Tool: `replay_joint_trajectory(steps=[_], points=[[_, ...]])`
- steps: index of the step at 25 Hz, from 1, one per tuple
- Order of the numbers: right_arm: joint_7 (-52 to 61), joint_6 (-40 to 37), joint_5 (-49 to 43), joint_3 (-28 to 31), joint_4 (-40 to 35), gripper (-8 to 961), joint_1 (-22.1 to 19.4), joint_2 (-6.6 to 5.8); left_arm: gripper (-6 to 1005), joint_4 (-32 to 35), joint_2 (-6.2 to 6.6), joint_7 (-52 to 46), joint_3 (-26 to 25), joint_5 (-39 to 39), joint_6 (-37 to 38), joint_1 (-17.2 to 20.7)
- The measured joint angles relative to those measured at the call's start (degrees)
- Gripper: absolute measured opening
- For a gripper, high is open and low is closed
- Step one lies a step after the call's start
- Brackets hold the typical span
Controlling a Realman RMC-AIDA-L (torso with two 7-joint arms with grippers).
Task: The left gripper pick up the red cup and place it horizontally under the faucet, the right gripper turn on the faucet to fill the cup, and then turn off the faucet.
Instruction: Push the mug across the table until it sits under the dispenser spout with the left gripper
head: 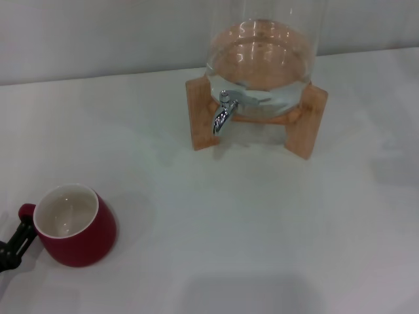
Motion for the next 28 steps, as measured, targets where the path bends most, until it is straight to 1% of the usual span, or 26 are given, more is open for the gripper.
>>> replay_joint_trajectory(steps=[8, 17, 22, 27, 28], points=[[-0.33, 0.26, 0.13, 0.13, 0.00, 631, -0.03, 0.14, 738, 0.00, 0.00, 0.00, 0.18, 0.06, -0.25, 0.01], [-0.39, 0.32, 0.24, 0.28, 0.00, 631, -0.19, 0.14, 541, 0.00, 0.03, -1.70, -0.14, -0.13, -0.48, 0.12], [-0.41, 0.33, 0.27, 0.26, 0.00, 631, -0.36, 0.19, 305, 0.01, 0.08, -1.80, -0.07, -0.16, -0.40, 0.12], [-0.41, 0.39, 0.27, 0.25, 0.00, 630, -0.48, 0.24, 156, 0.01, 0.09, -1.77, 0.13, 0.07, -0.33, 0.06], [-0.41, 0.41, 0.27, 0.25, 0.00, 630, -0.49, 0.24, 156, 0.01, 0.09, -1.77, 0.13, 0.07, -0.33, 0.06]])
